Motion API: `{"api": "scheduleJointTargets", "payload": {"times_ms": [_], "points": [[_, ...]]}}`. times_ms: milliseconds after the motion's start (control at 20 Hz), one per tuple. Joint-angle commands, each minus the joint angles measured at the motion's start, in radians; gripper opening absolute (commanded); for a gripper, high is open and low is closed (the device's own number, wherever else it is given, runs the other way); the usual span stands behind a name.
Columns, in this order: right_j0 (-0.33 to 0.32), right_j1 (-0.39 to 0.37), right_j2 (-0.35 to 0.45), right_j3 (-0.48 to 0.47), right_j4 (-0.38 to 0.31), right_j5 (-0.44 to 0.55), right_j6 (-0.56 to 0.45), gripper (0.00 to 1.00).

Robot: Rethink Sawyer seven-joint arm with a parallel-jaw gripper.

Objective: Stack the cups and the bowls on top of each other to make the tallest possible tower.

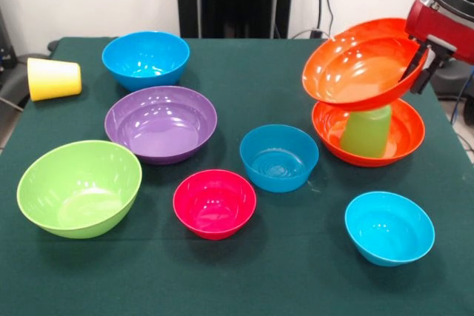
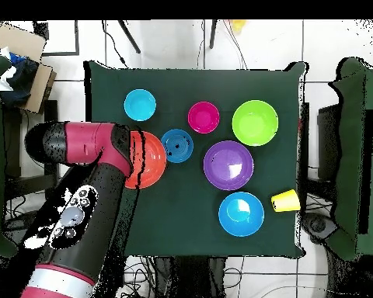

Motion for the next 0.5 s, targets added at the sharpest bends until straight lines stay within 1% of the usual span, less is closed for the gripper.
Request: {"api": "scheduleJointTargets", "payload": {"times_ms": [50,500], "points": [[0.011,0.040,0.044,-0.049,0.010,0.055,0.229,0.00],[0.026,0.077,0.020,-0.089,0.013,0.071,0.266,0.00]]}}
